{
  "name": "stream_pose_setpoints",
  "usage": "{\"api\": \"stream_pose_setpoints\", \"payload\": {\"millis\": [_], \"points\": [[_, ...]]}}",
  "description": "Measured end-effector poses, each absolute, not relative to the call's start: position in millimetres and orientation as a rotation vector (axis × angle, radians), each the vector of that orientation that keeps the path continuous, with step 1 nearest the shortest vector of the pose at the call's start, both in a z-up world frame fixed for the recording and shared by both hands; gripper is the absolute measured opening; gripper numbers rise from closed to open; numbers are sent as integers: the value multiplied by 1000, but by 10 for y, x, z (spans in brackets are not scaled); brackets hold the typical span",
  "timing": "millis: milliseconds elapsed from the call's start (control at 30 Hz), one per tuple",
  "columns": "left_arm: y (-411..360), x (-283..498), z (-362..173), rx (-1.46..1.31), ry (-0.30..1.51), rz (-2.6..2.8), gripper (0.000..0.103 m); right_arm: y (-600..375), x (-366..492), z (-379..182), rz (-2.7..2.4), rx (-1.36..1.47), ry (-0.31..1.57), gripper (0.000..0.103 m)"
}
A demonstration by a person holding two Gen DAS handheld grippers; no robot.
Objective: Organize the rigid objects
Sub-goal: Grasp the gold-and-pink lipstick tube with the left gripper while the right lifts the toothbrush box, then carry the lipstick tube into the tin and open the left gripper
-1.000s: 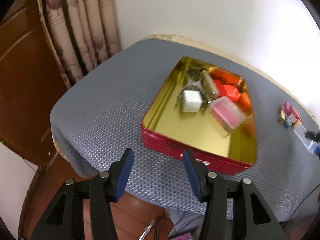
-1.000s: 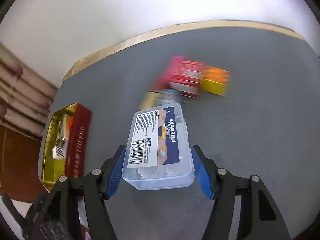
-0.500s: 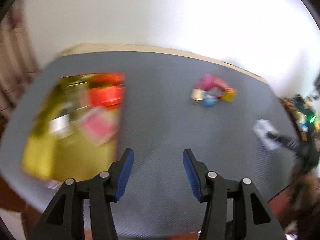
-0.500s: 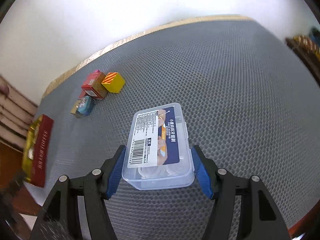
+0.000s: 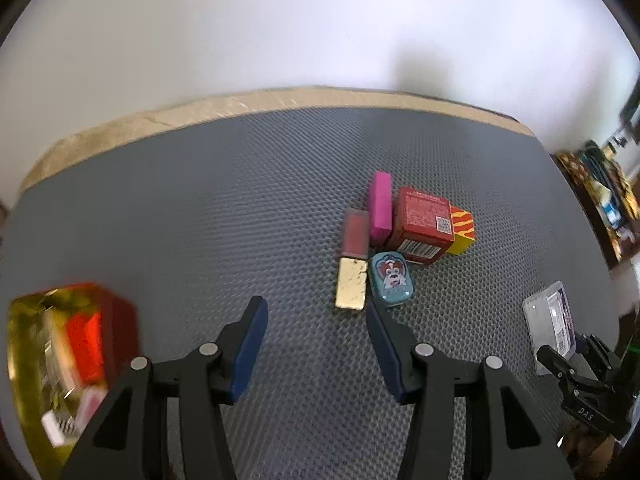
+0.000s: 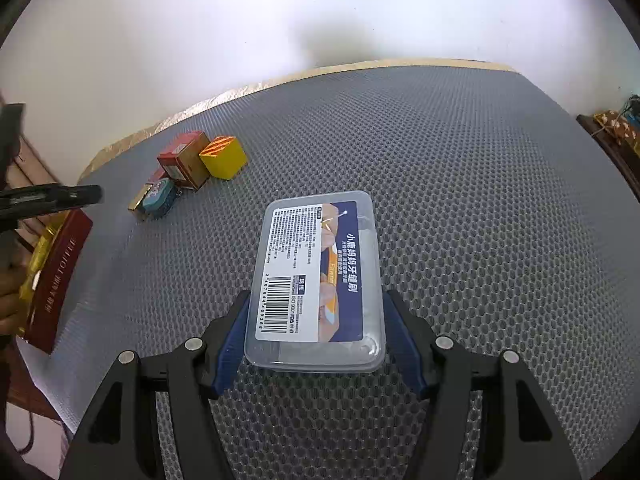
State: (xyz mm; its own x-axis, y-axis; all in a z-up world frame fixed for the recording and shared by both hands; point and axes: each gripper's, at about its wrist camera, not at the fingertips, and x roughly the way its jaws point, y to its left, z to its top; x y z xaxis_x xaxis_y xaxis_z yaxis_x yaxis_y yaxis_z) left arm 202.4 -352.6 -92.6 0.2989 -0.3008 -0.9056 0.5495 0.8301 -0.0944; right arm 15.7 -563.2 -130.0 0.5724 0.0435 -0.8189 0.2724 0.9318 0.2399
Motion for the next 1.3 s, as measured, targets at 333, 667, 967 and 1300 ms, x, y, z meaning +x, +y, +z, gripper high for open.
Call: {"api": "stream_pose_setpoints", "payload": {"millis": [333,667,967,1300], "points": [[-3638,2235,-1190,306,1218,-749,52,-5714,114,-1288,-122,382,954,62],[-3880,2424,-1395,408,1224,-751,51,-5682,110,-1290,-130,356,953,62],[-3858,2359,-1381,386,1144,-632,20,-5640,154,-1313,-138,315,957,63],[-3182,1631,-932,159,1116,-568,20,-5583,189,-1359,-147,263,957,63]]}}
